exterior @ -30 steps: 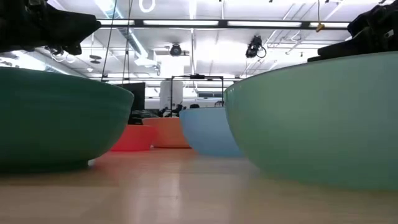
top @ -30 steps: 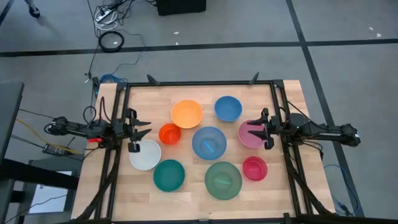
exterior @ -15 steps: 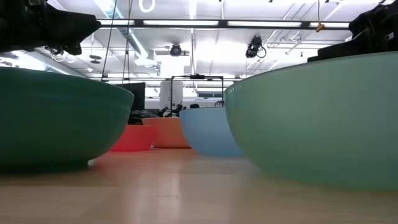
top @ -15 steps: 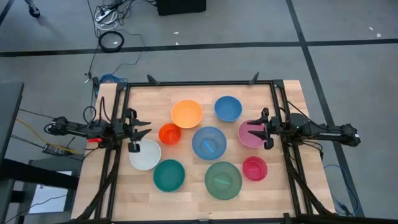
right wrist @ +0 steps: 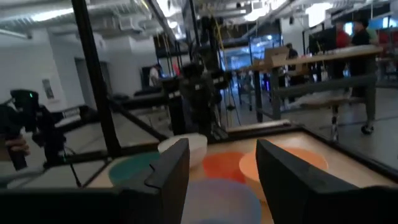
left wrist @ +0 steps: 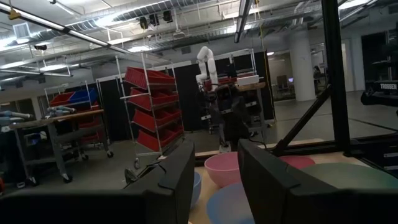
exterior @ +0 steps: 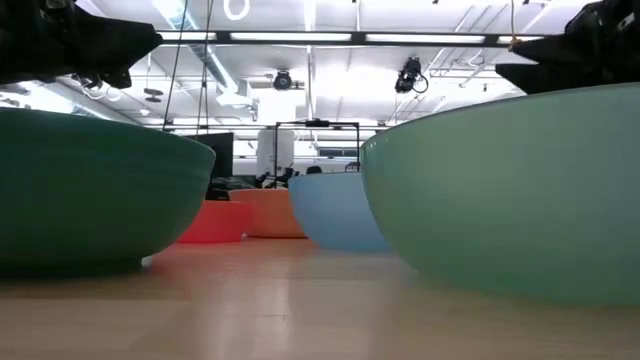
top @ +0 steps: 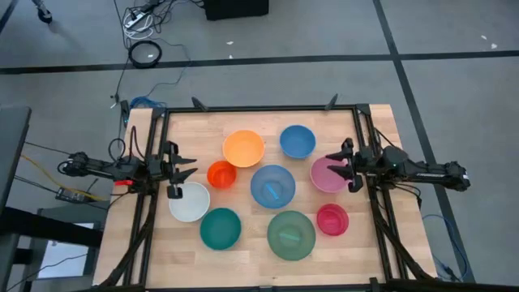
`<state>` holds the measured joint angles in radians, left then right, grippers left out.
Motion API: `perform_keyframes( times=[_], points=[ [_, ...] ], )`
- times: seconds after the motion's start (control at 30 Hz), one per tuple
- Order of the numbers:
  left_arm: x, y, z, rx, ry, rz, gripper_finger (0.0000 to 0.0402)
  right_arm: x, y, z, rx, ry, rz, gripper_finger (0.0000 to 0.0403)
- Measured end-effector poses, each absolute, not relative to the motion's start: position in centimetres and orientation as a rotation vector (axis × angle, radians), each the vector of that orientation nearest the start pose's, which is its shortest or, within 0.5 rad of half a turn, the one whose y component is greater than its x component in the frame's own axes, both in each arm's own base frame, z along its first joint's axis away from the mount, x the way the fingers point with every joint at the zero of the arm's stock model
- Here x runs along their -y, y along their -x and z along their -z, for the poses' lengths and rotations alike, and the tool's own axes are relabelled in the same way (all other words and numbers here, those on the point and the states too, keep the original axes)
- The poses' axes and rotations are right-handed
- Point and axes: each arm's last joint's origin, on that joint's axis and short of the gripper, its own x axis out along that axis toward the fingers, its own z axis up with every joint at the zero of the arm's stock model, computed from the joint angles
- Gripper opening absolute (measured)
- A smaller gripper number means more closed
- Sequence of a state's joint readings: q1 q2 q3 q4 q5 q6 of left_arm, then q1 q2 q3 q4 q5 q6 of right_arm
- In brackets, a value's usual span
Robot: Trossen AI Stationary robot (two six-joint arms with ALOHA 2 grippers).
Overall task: Nest bowls inside each other
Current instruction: Stack the blue bowl into the green bowl
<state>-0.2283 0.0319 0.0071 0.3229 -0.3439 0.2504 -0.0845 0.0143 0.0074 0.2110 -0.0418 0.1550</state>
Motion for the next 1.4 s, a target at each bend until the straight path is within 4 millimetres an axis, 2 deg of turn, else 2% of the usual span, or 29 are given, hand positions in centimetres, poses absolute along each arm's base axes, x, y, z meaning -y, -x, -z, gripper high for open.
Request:
perform_keyframes(
  times=[0.2,0.37,0.47,0.7,0.9,1.0,1.1,1.2,1.3,1.4],
  points=[
    [1.2,-9.3,-19.4,0.269,-0.160,-0.147,0.0132,0.7,-9.3,-19.7,0.330,-0.231,0.001,0.0176],
    [1.2,-9.3,-19.4,0.278,-0.097,-0.139,0.0132,0.6,-8.8,-20.7,0.441,-0.431,-0.074,0.0176],
    [1.2,-9.2,-19.6,0.309,-0.006,-0.121,0.0132,0.6,-8.7,-21.2,0.450,-0.425,-0.077,0.0176],
    [1.1,-9.0,-20.2,0.365,0.015,-0.122,0.0132,0.7,-8.6,-21.5,0.472,-0.347,-0.024,0.0176],
    [0.9,-9.0,-20.1,0.357,0.052,-0.186,0.0132,0.6,-8.6,-21.5,0.469,-0.358,-0.070,0.0176],
    [0.9,-9.3,-20.6,0.295,0.040,-0.223,0.0132,0.6,-8.6,-21.5,0.469,-0.361,-0.042,0.0173],
    [1.0,-9.7,-22.2,0.252,0.028,-0.239,0.0132,0.8,-9.0,-21.8,0.387,-0.338,0.012,0.0164],
    [1.2,-10.9,-24.0,0.155,-0.006,-0.258,0.0132,0.9,-9.6,-23.2,0.265,-0.303,0.087,0.0156],
    [1.5,-12.9,-25.9,-0.005,-0.053,-0.299,0.0131,1.0,-10.9,-25.3,0.120,-0.270,0.117,0.0153],
    [1.9,-15.2,-27.1,-0.250,-0.080,-0.361,0.0131,0.9,-13.2,-27.5,-0.066,-0.260,0.142,0.0153]
  ],
)
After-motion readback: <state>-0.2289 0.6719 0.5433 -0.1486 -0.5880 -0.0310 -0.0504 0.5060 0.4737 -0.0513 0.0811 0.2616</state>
